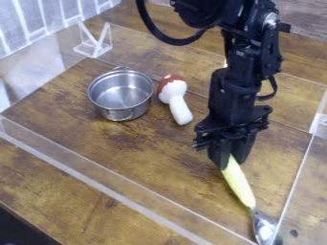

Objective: Move the green spoon to the left

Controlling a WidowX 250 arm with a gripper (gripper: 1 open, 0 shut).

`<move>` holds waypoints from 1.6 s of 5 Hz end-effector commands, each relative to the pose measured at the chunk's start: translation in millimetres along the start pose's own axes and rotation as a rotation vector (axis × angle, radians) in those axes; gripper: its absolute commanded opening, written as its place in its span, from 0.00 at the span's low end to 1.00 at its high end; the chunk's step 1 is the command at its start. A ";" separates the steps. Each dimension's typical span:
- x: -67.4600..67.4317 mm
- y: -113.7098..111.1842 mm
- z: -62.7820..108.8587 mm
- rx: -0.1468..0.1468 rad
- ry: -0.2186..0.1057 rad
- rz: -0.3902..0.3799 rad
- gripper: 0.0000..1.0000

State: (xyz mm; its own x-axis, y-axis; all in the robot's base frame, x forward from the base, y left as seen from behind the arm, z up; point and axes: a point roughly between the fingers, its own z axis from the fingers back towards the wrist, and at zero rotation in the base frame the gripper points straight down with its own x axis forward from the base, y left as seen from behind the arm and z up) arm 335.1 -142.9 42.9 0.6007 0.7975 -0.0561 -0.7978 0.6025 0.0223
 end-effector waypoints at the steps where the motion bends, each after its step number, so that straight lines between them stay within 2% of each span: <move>1: -35.2 -6.2 9.5 -0.046 0.008 -0.069 0.00; 2: -37.2 -1.0 5.0 -0.047 -0.001 -0.062 0.00; 4: -33.5 -0.3 4.8 -0.033 -0.033 -0.254 0.00; 5: -38.9 5.6 15.7 -0.029 -0.045 -0.273 0.00; 7: -24.3 -9.5 15.0 -0.020 -0.058 -0.425 0.00; 8: -22.3 -4.9 26.9 -0.029 -0.051 -0.422 0.00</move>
State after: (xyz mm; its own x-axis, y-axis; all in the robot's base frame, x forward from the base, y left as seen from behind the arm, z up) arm 331.3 -148.5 42.4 0.8283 0.5597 -0.0261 -0.5592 0.8287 0.0235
